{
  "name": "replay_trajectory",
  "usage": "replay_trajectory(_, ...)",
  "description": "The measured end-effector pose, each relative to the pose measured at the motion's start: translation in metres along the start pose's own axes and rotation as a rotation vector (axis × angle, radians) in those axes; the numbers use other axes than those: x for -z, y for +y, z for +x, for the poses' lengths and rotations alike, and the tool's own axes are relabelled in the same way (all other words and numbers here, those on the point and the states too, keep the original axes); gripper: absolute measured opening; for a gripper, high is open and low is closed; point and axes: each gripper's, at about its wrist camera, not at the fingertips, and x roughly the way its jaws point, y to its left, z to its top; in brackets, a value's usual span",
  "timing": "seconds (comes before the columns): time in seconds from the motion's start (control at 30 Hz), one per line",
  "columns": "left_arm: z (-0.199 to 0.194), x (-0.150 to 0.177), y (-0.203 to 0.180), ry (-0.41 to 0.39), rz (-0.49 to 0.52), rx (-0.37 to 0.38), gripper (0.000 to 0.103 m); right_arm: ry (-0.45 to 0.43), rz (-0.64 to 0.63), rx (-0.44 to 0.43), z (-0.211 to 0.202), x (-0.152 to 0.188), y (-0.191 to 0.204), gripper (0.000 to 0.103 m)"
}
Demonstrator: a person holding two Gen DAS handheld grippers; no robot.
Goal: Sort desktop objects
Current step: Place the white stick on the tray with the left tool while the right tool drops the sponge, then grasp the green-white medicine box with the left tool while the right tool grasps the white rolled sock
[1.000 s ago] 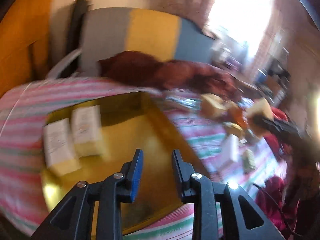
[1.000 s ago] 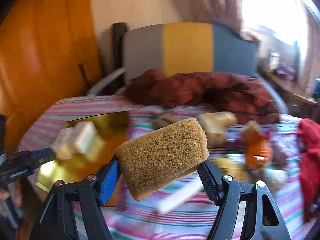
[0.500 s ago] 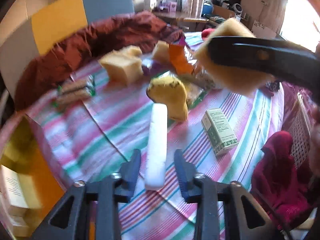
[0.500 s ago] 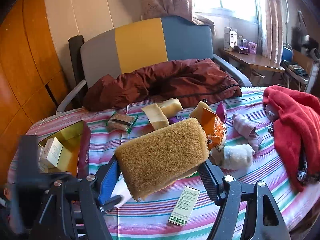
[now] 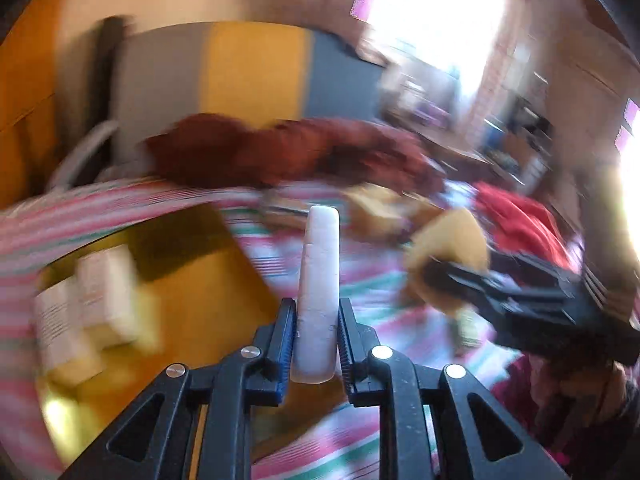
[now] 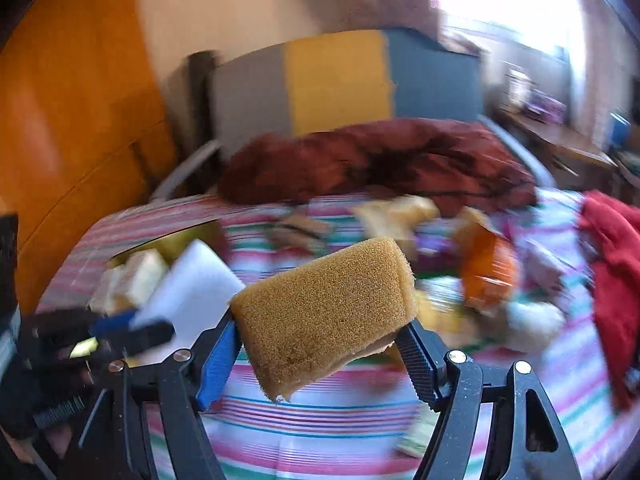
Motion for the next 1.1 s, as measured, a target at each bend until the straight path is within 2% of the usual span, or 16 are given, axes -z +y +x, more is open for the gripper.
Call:
replay_trajectory(0.17,-0.024,0.025,0.083,0.004,-0.204,-0.202,0.033,0.028,-0.118,-0.208,0.025,-0.008,0.083,0.078)
replay_trajectory(0.2,-0.027,0.032,0.096,0.020,-0.233,-0.241,0.042,0.034,-0.135,-0.255,0.031,-0.009,0.100,0.080)
replay_trajectory(0.23,-0.028,0.038,0.104,0.035,-0.252,-0.259,0.046,0.048,-0.153,-0.305,0.037,-0.009,0.116,0.084)
replay_trajectory(0.27,-0.031,0.045,0.114,0.038,-0.278,-0.283,0.051,0.060,-0.161,-0.330,0.042,-0.009,0.127,0.093)
replay_trajectory(0.4,-0.043,0.067,0.132,0.028,-0.349,-0.325,0.054,0.094,-0.163,-0.384,0.052,-0.004,0.151,0.095)
replay_trajectory(0.47,-0.045,0.073,0.138,0.014,-0.367,-0.316,0.057,0.104,-0.186,-0.360,0.053,0.002,0.153,0.095)
replay_trajectory(0.57,-0.045,0.074,0.130,-0.001,-0.356,-0.291,0.077,0.119,-0.197,-0.312,0.052,0.013,0.147,0.095)
replay_trajectory(0.6,-0.046,0.074,0.127,-0.011,-0.346,-0.271,0.080,0.120,-0.197,-0.295,0.053,0.015,0.144,0.095)
replay_trajectory(0.7,-0.045,0.065,0.113,-0.036,-0.299,-0.229,0.080,0.119,-0.182,-0.244,0.049,0.020,0.126,0.095)
replay_trajectory(0.87,-0.034,0.051,0.087,-0.022,-0.247,-0.149,0.078,0.071,-0.158,-0.170,0.034,0.028,0.100,0.095)
replay_trajectory(1.07,-0.015,0.043,0.056,0.023,-0.211,-0.010,0.079,0.023,-0.109,-0.044,0.020,0.036,0.060,0.095)
replay_trajectory(1.1,-0.012,0.040,0.050,0.037,-0.201,0.035,0.079,0.018,-0.086,-0.029,0.017,0.037,0.050,0.095)
